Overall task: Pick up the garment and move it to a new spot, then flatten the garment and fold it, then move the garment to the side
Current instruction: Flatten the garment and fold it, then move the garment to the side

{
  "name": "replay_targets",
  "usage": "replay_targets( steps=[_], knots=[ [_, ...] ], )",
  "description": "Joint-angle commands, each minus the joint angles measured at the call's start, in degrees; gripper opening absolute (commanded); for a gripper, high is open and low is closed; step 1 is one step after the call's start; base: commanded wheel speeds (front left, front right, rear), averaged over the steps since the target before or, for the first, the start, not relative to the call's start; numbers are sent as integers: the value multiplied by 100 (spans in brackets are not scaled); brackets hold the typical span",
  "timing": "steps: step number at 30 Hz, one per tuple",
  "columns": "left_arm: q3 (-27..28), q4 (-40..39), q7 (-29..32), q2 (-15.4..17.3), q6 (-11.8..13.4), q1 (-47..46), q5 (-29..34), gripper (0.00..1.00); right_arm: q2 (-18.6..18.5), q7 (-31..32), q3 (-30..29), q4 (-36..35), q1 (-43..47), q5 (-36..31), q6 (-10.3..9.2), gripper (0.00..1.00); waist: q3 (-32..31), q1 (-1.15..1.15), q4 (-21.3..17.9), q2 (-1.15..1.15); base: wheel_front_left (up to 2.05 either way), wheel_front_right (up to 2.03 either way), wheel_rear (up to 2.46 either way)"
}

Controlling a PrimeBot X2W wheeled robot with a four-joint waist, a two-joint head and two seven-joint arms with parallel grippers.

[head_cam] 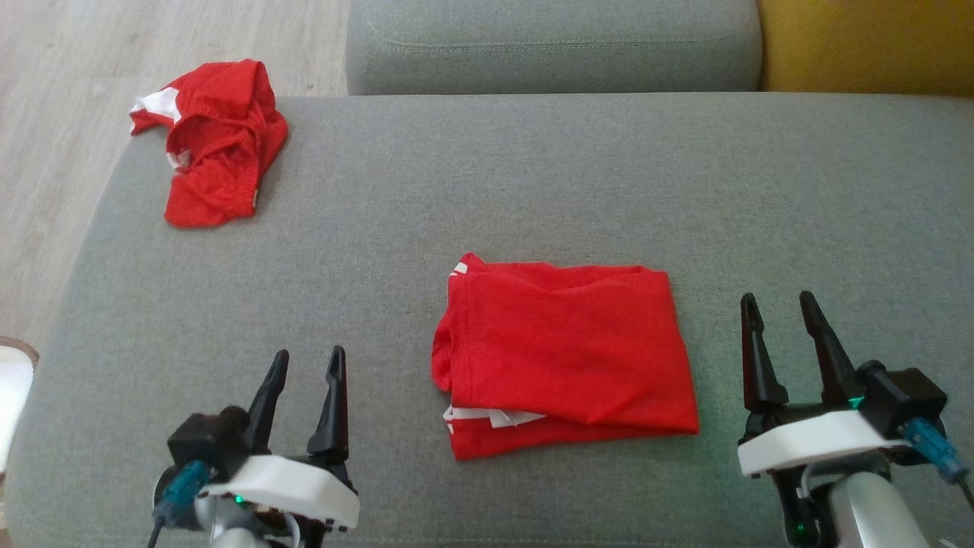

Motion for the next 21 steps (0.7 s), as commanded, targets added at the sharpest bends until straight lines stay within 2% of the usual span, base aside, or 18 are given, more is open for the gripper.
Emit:
replay_targets(
  steps=[1,10,21],
  knots=[
    [271,-148,-72,-31,-62,-197,70,100,-16,-83,115,-155,-126,-39,37,100,6,0,4,0,0,0,0],
    [419,-63,-72,-145,-195,-180,206,100,-16,139,80,-22,-147,-154,37,100,31,0,19,0,0,0,0],
    [498,-16,-72,-314,-349,-315,349,100,-16,1612,-79,482,-565,-258,37,100,398,0,261,0,0,0,0]
  ],
)
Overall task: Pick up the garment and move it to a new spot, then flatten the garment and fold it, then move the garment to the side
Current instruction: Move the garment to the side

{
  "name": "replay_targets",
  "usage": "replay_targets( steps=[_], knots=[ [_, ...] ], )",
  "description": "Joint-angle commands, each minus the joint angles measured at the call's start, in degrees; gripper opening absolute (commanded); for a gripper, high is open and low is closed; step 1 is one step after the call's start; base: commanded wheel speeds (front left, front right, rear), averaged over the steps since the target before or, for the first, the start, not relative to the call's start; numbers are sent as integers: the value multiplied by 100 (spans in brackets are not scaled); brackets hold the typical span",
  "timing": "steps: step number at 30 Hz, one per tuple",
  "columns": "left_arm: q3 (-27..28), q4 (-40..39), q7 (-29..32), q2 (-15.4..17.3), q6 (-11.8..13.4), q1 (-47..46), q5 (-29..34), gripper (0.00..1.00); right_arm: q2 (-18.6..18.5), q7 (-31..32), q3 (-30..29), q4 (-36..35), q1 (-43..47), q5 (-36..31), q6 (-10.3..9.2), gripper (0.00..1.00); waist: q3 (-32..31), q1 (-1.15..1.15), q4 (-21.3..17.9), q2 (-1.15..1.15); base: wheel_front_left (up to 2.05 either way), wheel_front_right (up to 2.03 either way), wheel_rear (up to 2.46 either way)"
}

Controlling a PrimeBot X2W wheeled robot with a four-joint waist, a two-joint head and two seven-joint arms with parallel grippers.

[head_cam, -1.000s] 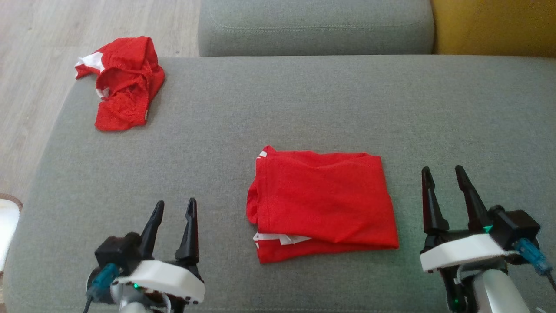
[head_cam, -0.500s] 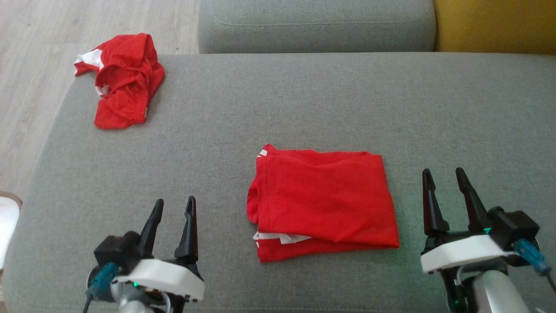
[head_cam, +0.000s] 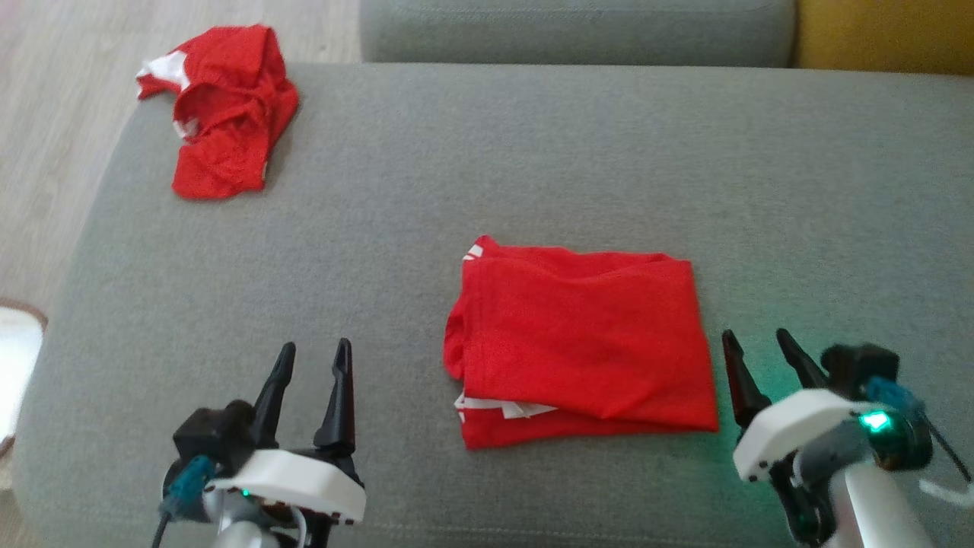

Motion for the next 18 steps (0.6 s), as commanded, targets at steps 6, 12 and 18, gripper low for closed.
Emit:
replay_targets(
  steps=[6,12,18],
  knots=[
    [256,-102,-71,-113,-76,-344,115,100,-19,484,205,87,-601,17,37,100,274,0,302,0,0,0,0],
    [353,-71,-71,-212,-153,-389,186,100,-21,1157,296,434,-763,133,37,100,392,0,458,0,0,0,0],
    [471,-86,-71,-273,-203,-390,274,100,-57,1318,385,493,-897,330,37,0,478,0,414,0,0,0,0]
  ],
)
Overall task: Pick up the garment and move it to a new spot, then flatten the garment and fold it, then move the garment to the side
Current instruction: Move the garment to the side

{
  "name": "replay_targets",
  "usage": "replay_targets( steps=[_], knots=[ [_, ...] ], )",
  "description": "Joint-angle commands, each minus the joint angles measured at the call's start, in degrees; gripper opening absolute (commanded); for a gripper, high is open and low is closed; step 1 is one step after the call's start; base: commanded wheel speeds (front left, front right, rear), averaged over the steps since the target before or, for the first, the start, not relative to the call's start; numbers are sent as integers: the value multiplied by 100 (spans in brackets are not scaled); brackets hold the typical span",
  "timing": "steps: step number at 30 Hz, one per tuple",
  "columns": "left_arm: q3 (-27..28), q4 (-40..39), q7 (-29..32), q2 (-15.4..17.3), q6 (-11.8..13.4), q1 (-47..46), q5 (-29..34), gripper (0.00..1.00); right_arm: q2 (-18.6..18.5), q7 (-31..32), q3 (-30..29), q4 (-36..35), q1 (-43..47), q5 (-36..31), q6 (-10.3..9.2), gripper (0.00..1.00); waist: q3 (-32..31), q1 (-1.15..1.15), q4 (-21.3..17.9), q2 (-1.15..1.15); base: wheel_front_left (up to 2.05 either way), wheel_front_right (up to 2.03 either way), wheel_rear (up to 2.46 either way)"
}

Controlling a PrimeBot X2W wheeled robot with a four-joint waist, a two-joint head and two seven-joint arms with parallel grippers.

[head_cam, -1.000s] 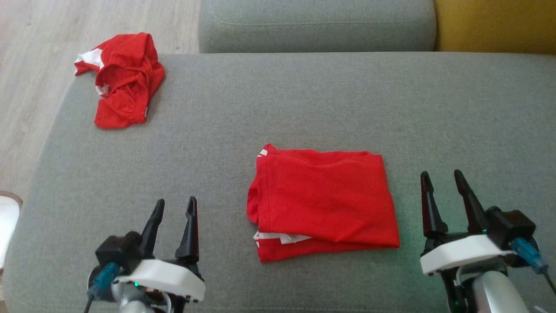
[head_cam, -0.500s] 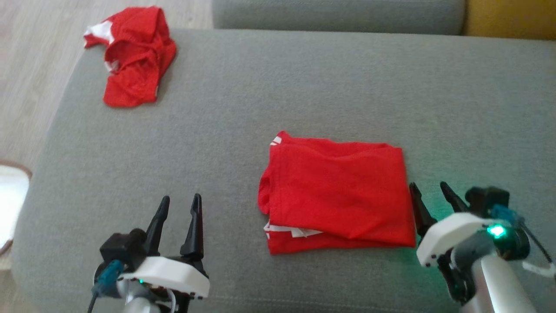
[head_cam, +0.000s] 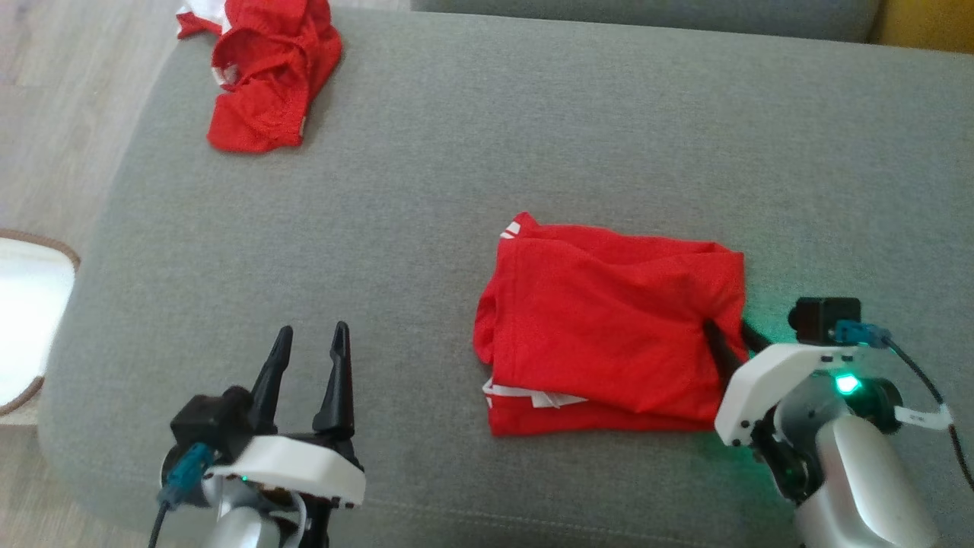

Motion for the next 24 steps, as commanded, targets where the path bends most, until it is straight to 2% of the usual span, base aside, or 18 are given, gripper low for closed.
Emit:
replay_targets(
  steps=[1,7,13,14,19,24],
  knots=[
    [227,-163,-71,-23,-60,-244,71,100,-40,-28,175,-91,-169,31,37,0,26,0,-71,0,0,0,0],
    [295,-217,-71,-28,-130,-287,226,100,-118,-449,-74,-232,-469,-46,37,0,173,0,-559,0,0,0,0],
    [341,-352,-71,62,-186,-413,367,100,-194,-724,-244,-392,-845,-227,37,0,421,0,-1475,0,0,0,0],
    [341,-352,-71,62,-186,-413,367,100,-194,-724,-244,-392,-845,-227,37,0,421,0,-1475,0,0,0,0],
    [316,-484,-24,199,-202,-559,474,100,-154,-943,-398,-533,-1087,-297,37,0,693,0,-2397,0,0,0,0],
    [242,-654,168,349,-221,-754,595,100,-71,-1137,-374,-480,-1277,-299,37,0,926,0,-3144,0,0,0,0]
  ],
)
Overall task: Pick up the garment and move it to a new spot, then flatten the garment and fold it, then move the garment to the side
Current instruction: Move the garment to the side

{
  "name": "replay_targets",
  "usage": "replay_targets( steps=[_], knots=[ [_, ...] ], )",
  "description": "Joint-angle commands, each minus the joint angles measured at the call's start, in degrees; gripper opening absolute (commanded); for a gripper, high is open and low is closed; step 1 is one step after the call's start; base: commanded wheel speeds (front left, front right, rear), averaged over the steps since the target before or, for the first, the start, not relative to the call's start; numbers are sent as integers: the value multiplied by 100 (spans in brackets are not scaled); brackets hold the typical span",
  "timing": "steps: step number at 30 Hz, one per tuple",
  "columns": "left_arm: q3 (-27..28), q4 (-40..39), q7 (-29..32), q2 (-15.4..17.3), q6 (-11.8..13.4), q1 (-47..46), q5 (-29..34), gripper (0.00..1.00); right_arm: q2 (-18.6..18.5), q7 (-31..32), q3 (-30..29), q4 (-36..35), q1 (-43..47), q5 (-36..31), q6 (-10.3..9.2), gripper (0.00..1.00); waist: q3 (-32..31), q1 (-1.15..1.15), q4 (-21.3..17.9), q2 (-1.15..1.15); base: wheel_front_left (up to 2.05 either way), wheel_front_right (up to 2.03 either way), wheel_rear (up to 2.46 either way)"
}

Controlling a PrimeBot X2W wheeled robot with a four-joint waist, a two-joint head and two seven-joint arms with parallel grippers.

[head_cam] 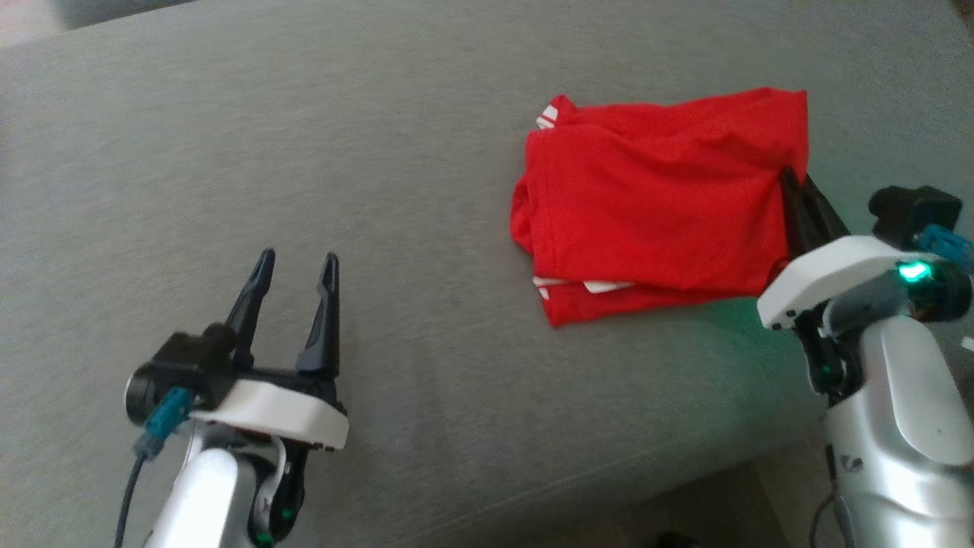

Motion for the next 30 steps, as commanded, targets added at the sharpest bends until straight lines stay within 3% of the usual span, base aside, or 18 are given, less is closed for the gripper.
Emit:
replay_targets(
  steps=[1,7,15,21,30],
  knots=[
    [106,-246,44,95,-32,-259,83,100,48,-104,141,-163,-270,-35,37,0,353,0,-720,0,0,0,0],
    [-8,-423,247,165,-47,-404,160,100,94,-272,243,76,-450,-35,37,0,421,0,-934,0,0,0,0],
    [105,-637,244,223,67,-441,122,100,23,-290,148,489,-1038,-383,37,0,469,0,-610,0,0,0,0],
    [214,-765,164,253,139,-473,72,100,-421,-128,-203,1151,-1931,-785,37,0,590,0,-243,0,0,0,0],
    [222,-893,126,302,163,-557,63,100,-1446,-111,-874,2001,-2982,-1601,37,0,842,0,227,0,0,0,0]
  ],
)
